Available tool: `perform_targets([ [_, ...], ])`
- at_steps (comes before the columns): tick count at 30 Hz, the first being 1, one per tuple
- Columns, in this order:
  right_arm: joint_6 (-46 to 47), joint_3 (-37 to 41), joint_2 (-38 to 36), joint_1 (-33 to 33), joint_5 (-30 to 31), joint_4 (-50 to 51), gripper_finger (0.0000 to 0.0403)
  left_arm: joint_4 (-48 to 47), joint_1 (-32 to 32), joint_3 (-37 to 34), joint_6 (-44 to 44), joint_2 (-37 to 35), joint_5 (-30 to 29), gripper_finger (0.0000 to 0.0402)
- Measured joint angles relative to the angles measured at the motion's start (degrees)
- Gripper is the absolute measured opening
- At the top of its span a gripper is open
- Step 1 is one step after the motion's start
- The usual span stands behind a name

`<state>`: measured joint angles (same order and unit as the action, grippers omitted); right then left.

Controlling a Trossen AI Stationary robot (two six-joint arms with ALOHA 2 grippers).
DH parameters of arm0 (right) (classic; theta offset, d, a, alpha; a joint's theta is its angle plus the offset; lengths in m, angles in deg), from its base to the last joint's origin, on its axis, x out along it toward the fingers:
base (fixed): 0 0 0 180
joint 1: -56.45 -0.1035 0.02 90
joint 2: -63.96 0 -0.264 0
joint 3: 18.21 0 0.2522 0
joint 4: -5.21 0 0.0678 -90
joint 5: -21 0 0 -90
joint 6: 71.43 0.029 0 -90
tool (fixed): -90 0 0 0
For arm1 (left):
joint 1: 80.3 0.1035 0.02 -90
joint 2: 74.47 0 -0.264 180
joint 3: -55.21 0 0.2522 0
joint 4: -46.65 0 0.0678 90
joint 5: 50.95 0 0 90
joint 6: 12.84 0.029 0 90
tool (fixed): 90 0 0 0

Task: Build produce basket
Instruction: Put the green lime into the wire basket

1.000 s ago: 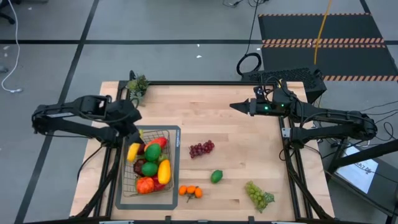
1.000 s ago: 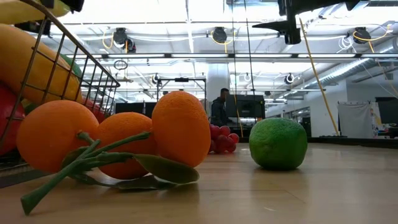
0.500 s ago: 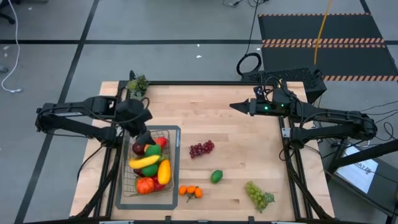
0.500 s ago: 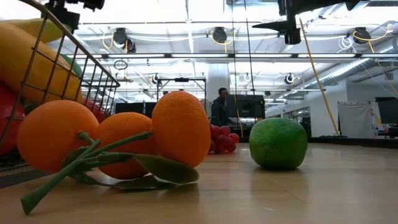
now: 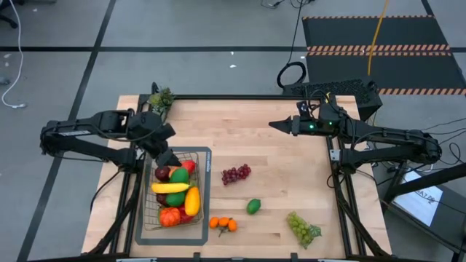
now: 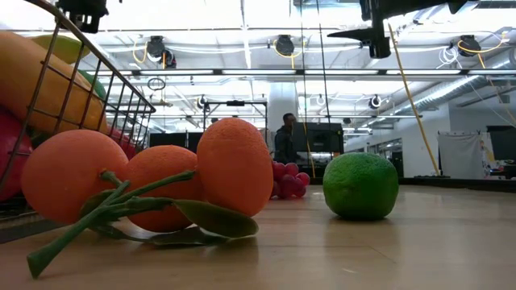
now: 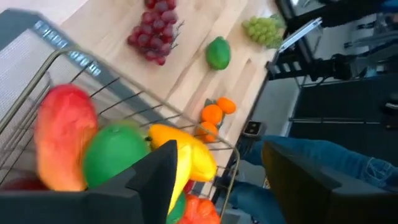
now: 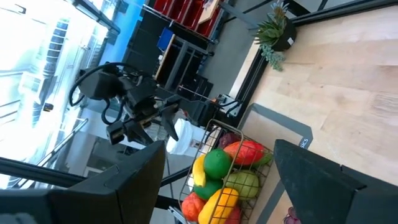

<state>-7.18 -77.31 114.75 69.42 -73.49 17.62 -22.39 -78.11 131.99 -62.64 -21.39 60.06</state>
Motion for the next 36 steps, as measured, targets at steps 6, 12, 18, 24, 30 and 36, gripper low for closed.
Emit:
perform_targets([
  [6, 1.04, 0.00, 0.00, 0.00, -0.20, -0.05, 0.0293, 10.01, -1.93, 0.00, 1.84, 0.02, 3.81, 0.0180],
  [12, 0.80, 0.00, 0.00, 0.00, -0.16, -0.09, 0.0293, 15.58, -4.47, 0.04, 2.74, 0.04, 4.95, 0.0117],
  [18, -0.99, 0.00, 0.00, 0.00, -0.11, -0.13, 0.0293, 15.34, -8.51, 0.04, 2.12, 0.05, 3.75, 0.0061],
  [24, -3.55, 0.00, 0.00, 0.00, -0.09, -0.52, 0.0293, 15.34, -10.72, 0.04, 3.79, 0.06, -0.71, 0.0023],
  [30, -11.83, 0.00, 0.02, 0.00, -0.02, -0.61, 0.0292, 15.84, -10.94, 0.04, 10.76, 0.07, -4.88, 0.0008],
  [36, -22.41, 0.00, 0.02, 0.00, 0.03, -0.67, 0.0274, 16.44, -10.90, 0.04, 12.49, 0.70, -7.81, 0.0025],
])
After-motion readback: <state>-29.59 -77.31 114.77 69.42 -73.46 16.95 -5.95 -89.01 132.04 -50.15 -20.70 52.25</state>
